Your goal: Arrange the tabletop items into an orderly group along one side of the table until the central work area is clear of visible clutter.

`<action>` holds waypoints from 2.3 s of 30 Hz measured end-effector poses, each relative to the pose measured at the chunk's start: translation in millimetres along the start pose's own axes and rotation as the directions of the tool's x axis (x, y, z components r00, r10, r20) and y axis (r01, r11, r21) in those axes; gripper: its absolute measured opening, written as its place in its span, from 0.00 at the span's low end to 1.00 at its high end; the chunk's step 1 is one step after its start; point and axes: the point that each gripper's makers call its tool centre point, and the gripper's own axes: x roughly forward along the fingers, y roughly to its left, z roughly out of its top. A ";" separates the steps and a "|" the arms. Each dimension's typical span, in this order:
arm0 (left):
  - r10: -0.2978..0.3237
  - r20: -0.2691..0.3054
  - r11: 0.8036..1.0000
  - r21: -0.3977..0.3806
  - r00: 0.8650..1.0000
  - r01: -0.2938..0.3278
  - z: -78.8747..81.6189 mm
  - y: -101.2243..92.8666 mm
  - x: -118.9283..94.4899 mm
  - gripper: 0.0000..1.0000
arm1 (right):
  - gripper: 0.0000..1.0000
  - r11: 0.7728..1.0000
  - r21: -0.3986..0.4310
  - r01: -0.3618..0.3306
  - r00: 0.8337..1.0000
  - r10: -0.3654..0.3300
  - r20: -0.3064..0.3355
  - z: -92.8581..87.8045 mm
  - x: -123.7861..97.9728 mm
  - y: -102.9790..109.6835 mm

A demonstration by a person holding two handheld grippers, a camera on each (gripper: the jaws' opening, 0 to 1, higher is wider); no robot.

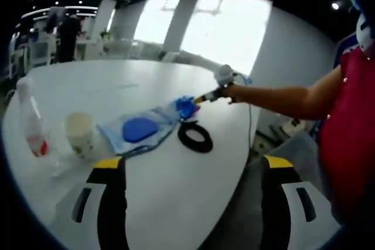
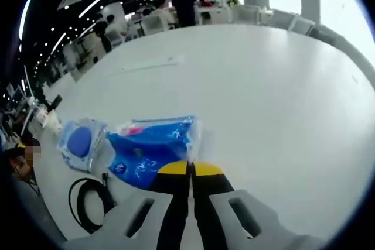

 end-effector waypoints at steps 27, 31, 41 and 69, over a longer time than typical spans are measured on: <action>0.001 -0.008 1.000 0.002 1.000 -0.001 -2.4 0.1 -0.3 0.92 | 0.08 0.998 -0.059 0.007 0.999 -0.009 -0.046 -9.9 7.1 -2.0; 0.000 -0.008 1.000 0.004 1.000 0.000 -2.3 -0.3 -0.2 0.92 | 0.10 0.998 -0.061 0.011 0.999 -0.014 -0.049 -11.2 6.2 -3.4; -0.001 -0.008 1.000 0.009 1.000 0.001 -1.9 -2.6 -0.4 0.93 | 0.16 0.998 -0.062 0.026 0.998 -0.029 -0.047 -12.5 0.8 -6.9; -0.003 0.022 1.000 0.023 1.000 0.002 5.7 -0.9 -4.0 0.93 | 0.34 0.988 -0.152 0.035 0.998 -0.027 0.059 12.3 -35.4 11.9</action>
